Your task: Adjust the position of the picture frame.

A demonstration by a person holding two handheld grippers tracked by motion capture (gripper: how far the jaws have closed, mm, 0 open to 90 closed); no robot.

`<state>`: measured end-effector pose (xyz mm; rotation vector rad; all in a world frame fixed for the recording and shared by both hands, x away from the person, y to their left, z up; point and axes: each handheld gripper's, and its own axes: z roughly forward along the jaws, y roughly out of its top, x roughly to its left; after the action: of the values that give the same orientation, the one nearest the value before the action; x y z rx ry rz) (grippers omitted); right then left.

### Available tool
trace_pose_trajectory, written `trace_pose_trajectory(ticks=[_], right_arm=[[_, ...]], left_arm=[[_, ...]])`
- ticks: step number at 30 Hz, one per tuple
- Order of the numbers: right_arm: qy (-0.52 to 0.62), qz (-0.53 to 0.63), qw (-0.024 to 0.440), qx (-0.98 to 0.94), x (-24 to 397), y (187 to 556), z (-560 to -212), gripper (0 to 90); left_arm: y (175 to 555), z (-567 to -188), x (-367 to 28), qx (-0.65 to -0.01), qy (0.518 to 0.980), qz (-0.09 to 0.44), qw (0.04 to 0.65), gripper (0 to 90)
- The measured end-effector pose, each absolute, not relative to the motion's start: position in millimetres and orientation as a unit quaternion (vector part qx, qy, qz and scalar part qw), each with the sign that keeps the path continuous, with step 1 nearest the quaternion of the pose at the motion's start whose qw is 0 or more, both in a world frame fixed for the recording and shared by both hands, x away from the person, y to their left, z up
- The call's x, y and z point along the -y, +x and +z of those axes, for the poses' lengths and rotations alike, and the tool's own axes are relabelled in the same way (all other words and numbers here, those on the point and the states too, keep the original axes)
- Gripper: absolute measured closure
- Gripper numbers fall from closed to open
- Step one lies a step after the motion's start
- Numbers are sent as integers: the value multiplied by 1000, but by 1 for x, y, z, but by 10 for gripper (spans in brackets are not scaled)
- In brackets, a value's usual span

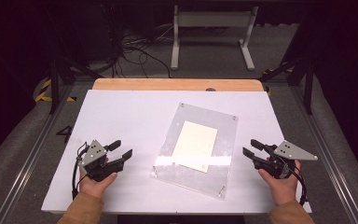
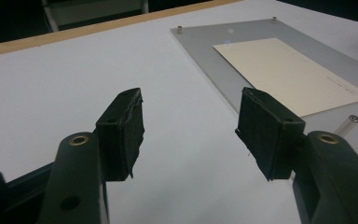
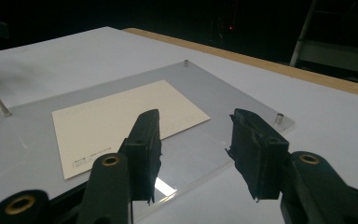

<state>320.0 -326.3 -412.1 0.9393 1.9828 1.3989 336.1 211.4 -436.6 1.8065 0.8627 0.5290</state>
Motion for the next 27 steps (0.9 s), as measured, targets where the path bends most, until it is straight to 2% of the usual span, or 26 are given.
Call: trace_pose_trajectory(ticks=[7,15,27], right_arm=[[347,517,269,-735,327,318,-411,522],[349,517,267,-735,327,315,-410,515],[351,515,254,-739,327,313,-412,512]], left_arm=[[322,-427,-201,-312,766,221,516,417],[312,-419,-182,-256,786,184,532,417],[313,-421,-158,-234,809,148,519,397]])
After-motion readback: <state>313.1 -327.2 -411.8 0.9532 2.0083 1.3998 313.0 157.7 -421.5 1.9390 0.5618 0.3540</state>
